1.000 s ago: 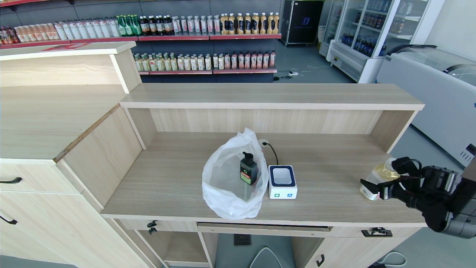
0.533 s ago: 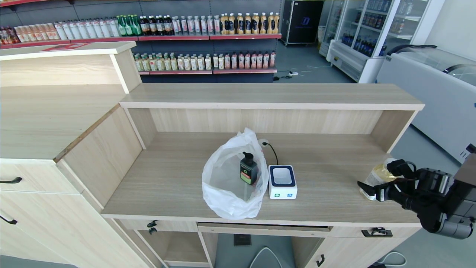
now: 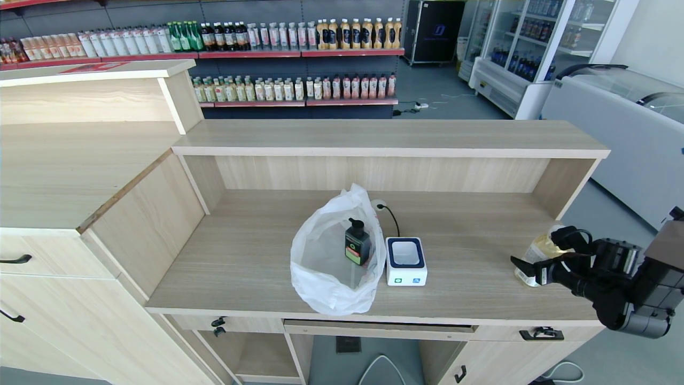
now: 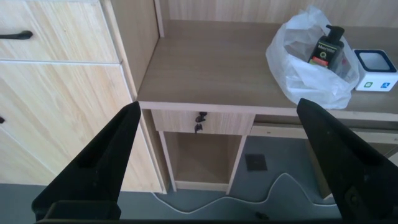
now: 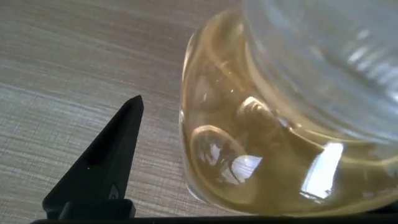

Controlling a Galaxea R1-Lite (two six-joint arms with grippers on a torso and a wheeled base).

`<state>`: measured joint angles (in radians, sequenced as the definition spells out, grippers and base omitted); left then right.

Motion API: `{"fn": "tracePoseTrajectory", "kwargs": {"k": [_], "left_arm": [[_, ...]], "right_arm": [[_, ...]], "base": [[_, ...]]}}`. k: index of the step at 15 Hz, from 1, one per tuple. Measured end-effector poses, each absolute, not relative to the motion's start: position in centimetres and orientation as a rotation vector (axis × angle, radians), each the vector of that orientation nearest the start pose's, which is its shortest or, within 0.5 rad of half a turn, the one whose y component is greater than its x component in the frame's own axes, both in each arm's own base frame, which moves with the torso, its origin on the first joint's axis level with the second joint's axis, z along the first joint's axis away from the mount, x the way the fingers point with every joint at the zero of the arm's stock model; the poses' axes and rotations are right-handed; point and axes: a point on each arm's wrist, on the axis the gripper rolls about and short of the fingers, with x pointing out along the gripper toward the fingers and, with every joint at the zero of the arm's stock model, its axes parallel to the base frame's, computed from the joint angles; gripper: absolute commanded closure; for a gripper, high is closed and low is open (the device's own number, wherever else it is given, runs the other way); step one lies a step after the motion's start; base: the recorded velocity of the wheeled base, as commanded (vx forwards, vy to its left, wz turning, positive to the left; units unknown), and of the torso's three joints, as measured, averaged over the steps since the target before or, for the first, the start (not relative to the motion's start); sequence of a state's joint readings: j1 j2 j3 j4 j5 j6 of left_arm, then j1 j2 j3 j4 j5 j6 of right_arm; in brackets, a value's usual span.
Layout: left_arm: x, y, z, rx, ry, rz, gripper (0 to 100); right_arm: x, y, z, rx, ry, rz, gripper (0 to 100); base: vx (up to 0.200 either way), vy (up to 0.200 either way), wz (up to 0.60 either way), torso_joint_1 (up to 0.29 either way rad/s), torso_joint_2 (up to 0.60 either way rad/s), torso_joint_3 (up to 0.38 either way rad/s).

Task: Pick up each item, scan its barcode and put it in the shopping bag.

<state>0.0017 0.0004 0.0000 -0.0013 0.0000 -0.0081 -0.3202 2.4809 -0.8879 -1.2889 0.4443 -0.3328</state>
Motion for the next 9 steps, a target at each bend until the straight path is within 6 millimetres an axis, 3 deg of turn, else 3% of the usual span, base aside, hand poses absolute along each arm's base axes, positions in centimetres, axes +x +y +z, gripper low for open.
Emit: {"fn": "tracePoseTrajectory", "kwargs": {"k": [5,9], "left_arm": [[-2.28,0.0,7.56,-0.008,-0.001,0.001,0],[-2.28,0.0,7.56,-0.008,-0.001,0.001,0]], "right_arm": [[39.07,-11.82,-2.79,-0.22,0.26,0.162,100],[39.63,-11.88,-3.12,-0.25,0.272,0.058,100]], "base": [[0.0,0.0,0.0,0.0,0.0,0.0],[0.0,0.0,0.0,0.0,0.0,0.0]]}}
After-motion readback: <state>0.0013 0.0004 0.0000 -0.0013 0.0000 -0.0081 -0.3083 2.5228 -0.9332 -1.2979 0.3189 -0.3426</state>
